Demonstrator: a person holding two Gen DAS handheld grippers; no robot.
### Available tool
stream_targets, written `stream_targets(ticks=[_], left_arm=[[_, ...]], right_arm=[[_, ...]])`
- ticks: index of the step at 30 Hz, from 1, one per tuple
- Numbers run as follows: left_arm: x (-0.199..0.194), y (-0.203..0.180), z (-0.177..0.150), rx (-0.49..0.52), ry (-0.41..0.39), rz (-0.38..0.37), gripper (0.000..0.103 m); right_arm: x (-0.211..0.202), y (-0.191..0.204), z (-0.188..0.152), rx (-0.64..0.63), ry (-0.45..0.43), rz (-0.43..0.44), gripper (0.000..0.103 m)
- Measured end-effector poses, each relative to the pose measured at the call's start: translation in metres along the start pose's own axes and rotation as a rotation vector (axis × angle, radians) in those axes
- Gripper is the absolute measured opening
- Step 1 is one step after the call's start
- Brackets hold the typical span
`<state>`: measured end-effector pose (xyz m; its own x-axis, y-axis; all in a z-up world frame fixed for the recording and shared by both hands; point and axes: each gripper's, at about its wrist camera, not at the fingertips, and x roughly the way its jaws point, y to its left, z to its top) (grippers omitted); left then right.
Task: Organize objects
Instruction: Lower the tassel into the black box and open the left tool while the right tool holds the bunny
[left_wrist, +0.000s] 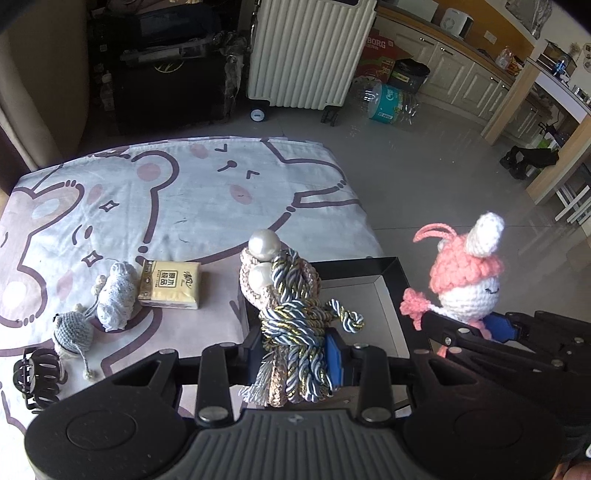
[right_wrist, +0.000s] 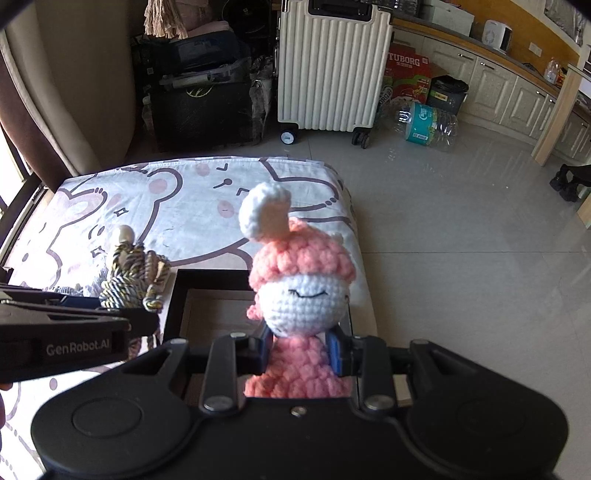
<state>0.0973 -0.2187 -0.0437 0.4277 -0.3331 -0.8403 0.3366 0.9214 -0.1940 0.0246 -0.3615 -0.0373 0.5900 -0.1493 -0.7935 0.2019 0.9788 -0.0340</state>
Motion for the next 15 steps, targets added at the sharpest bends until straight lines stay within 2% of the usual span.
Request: stream_targets(ticks=[8,15], left_arm=[[0.013,0.007,0.000,-0.039,-0.003,-0.060,0.036],[0.031,0.008,-0.002,-0.041,0.030,-0.068,0.036]], right_arm=[[0.019,-0.005,-0.007,0.028,-0.010,0.008,0.031],[0.036,-0.006,-0.011,0.052,0.007,0.021,0.031]])
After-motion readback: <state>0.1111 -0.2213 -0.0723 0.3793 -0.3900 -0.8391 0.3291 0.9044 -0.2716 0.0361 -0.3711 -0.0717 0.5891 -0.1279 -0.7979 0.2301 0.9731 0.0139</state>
